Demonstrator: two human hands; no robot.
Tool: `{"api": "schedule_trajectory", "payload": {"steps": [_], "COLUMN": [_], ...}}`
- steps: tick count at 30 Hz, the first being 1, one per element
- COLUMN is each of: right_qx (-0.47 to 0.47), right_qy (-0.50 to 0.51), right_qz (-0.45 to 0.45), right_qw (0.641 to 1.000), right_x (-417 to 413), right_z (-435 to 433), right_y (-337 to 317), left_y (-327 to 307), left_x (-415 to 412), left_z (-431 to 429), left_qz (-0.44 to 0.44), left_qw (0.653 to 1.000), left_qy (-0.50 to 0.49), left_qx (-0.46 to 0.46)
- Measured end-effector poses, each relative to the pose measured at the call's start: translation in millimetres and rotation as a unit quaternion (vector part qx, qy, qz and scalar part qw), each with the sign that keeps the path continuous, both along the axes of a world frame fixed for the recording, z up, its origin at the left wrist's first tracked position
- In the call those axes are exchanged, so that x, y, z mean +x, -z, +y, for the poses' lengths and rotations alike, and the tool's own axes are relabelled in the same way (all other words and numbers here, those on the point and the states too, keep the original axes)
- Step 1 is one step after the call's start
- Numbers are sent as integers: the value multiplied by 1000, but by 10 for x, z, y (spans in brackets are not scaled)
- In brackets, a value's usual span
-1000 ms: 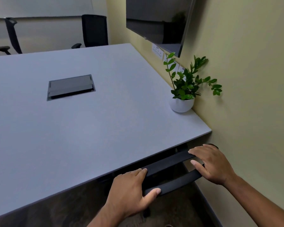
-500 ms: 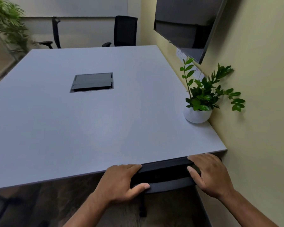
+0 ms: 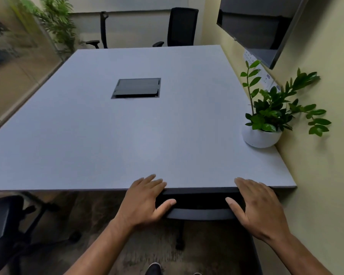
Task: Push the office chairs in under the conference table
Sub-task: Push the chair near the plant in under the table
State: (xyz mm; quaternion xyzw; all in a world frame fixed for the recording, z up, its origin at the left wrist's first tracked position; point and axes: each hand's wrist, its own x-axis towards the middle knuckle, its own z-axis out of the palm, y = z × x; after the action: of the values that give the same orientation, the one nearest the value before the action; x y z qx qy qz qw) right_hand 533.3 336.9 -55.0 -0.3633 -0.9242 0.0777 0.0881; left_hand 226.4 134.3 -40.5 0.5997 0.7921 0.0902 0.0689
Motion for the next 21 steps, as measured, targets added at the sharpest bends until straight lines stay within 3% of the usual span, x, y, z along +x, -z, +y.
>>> {"api": "schedule_trajectory", "payload": {"steps": [4, 10, 21], "right_qx": [-18, -42, -45], "right_qy": [-15, -47, -143], "right_qz": [-41, -9, -6], "right_qw": [999, 998, 989], "right_x": [-10, -302, -1640], "right_z": [3, -45, -876], "right_y": [-82, -264, -554], "left_y": [3, 0, -96], "left_x": [45, 53, -608], "left_z": [-46, -294, -1518], "left_qz": [-2, -6, 16], "left_qw": [999, 992, 976], "left_qy": [-40, -109, -208], "left_qx": [4, 58, 60]}}
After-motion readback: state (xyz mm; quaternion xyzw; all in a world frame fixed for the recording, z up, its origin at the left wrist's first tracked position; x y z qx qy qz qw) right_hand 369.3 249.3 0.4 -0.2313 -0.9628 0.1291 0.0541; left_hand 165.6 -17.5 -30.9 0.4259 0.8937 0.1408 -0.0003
